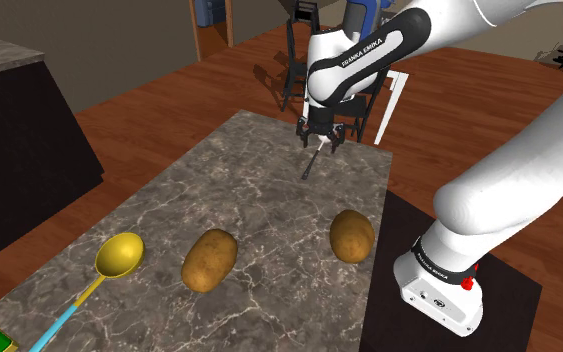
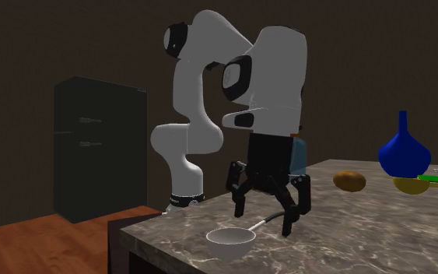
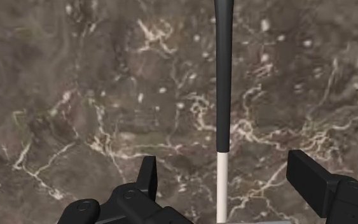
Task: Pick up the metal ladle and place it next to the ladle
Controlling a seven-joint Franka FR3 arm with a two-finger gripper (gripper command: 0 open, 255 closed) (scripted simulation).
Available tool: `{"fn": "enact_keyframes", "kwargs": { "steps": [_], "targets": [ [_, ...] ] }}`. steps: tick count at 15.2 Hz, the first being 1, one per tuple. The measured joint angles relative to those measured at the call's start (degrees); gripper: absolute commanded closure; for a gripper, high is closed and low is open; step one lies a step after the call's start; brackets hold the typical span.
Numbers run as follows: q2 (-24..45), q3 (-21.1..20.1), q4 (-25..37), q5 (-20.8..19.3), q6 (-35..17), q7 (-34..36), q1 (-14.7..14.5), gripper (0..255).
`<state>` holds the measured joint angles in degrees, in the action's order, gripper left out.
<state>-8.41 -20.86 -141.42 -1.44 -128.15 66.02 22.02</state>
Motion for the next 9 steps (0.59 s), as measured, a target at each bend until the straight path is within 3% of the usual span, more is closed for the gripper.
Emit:
{"fn": "enact_keyframes", "kwargs": {
  "steps": [3, 4, 9],
  "targets": [
    [0.03, 0.00, -0.04, -0.02, -0.08, 0.02, 0.00, 0],
    [0.03, 0.00, -0.04, -0.02, -0.08, 0.02, 0.00, 255],
    [0.03, 0.00, -0.04, -0.02, -0.08, 0.02, 0.00, 255]
  ]
}}
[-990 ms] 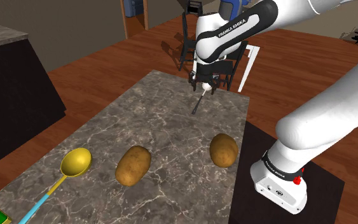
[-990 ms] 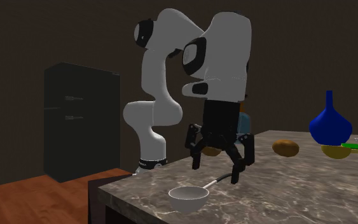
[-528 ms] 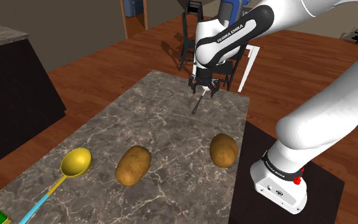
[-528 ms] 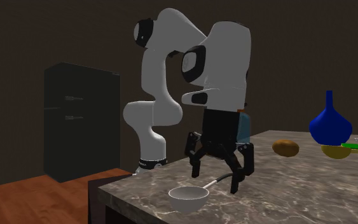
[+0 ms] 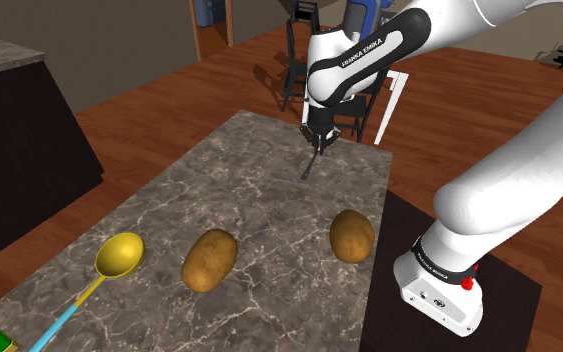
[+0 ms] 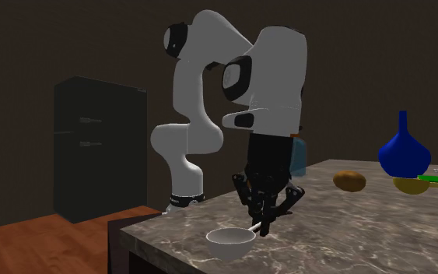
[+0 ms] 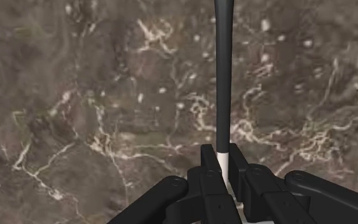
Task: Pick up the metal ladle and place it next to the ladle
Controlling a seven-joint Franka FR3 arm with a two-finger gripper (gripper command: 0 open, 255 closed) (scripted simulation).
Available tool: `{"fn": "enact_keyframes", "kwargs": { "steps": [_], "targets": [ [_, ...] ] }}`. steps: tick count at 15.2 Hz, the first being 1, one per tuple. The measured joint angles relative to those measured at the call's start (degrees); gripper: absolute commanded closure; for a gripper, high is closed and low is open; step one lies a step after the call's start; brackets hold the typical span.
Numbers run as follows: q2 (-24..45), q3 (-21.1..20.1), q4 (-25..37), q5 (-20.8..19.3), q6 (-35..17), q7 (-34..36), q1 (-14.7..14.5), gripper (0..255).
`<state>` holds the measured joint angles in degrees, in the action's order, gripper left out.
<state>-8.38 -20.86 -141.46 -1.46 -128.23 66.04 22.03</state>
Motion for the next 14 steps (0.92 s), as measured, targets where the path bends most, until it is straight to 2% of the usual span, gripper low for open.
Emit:
{"fn": "enact_keyframes", "kwargs": {
  "steps": [6, 14],
  "targets": [
    [-0.32, 0.06, 0.11, 0.13, 0.41, -0.16, -0.01, 255],
    [-3.86, 0.51, 2.94, 1.52, 6.52, -1.45, -0.32, 255]
  ]
}}
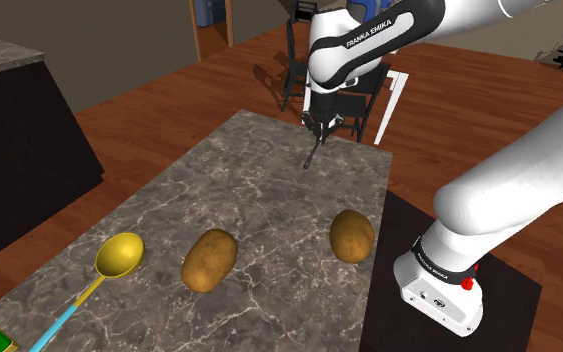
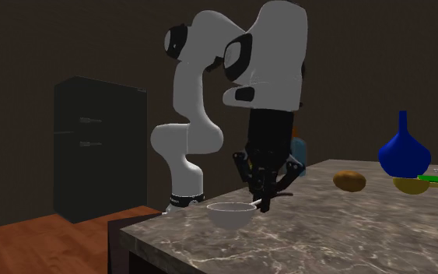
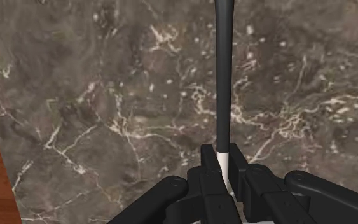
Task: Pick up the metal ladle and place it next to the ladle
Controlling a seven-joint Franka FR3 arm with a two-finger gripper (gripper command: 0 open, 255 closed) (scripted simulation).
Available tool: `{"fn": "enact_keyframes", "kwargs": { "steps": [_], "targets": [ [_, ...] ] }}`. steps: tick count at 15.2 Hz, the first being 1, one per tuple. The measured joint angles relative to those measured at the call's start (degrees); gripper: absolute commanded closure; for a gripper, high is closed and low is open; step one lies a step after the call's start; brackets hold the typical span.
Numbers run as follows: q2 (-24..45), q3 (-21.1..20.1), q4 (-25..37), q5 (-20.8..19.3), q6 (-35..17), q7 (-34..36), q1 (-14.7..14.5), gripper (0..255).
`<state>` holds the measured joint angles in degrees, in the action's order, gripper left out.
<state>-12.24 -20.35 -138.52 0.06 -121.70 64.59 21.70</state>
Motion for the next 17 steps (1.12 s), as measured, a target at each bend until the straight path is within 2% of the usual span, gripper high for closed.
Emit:
{"fn": "enact_keyframes", "kwargs": {
  "steps": [15, 17],
  "targets": [
    [-5.02, 1.14, 7.33, 1.33, 12.10, -1.87, -0.20, 255],
    [-6.58, 0.32, 6.75, 2.26, 13.06, -0.71, -1.10, 255]
  ]
}}
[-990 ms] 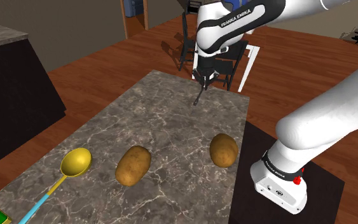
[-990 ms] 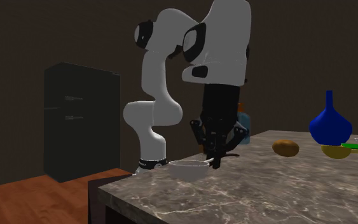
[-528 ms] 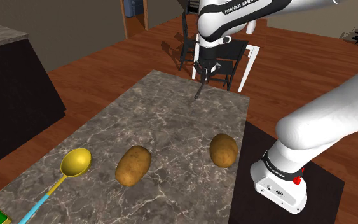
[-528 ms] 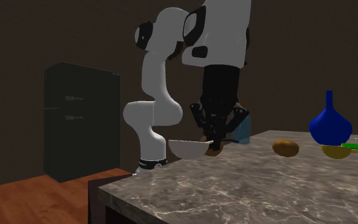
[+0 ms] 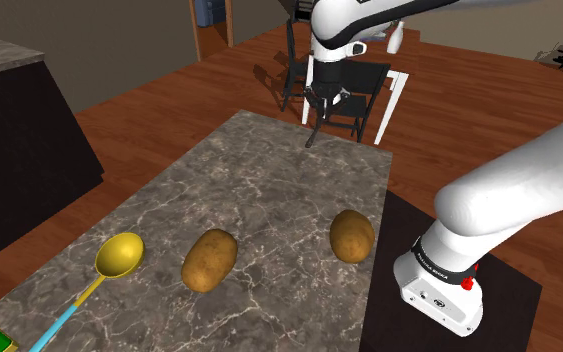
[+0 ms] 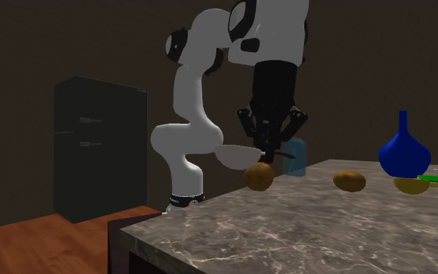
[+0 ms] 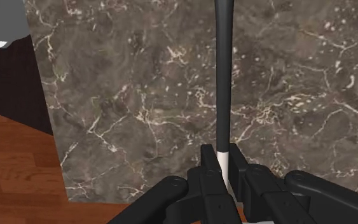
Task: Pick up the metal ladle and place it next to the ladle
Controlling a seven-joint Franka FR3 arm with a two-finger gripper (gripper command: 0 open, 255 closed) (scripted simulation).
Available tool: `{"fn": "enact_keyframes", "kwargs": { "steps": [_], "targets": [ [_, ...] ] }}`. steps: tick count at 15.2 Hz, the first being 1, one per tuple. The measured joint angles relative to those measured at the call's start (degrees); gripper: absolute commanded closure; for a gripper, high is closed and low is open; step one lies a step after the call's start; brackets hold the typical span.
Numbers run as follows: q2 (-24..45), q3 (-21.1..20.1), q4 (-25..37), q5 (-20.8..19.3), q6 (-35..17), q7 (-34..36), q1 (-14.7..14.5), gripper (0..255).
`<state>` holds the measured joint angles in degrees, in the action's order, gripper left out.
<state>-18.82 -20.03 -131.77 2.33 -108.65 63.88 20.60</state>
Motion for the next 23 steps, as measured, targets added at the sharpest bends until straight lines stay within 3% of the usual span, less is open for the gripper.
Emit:
{"fn": "enact_keyframes", "kwargs": {
  "steps": [11, 23],
  "targets": [
    [-7.60, -8.42, -4.75, 7.60, 2.25, 11.52, -7.64, 255],
    [-8.53, -20.83, -1.66, 15.07, 4.28, 27.82, -14.76, 255]
  ]
}}
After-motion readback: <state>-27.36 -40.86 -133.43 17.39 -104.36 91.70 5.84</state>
